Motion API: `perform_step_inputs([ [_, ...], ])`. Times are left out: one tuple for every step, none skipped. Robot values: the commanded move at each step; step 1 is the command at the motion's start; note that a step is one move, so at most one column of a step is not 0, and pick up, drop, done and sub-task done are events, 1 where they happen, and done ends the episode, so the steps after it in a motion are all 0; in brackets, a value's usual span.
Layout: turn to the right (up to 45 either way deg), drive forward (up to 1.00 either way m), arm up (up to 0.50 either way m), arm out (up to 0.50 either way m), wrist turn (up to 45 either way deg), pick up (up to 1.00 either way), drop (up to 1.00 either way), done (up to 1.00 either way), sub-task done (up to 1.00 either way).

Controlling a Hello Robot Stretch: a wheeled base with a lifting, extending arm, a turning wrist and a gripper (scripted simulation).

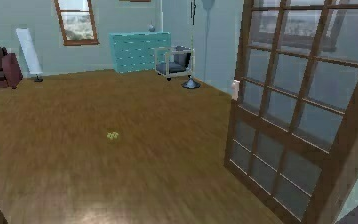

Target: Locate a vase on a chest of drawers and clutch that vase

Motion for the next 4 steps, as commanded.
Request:
perform_step_inputs([
  [-21.0, 0.0, 0.0, 0.0, 0.0, 0.0, 0.0, 0.0, 0.0],
  [0.0, 0.1, 0.0, 0.0, 0.0, 0.0, 0.0, 0.0, 0.0],
  [9.0, 0.0, 0.0, 0.0, 0.0, 0.0, 0.0, 0.0, 0.0],
  [0.0, 1.0, 0.0, 0.0, 0.0, 0.0, 0.0, 0.0, 0.0],
])
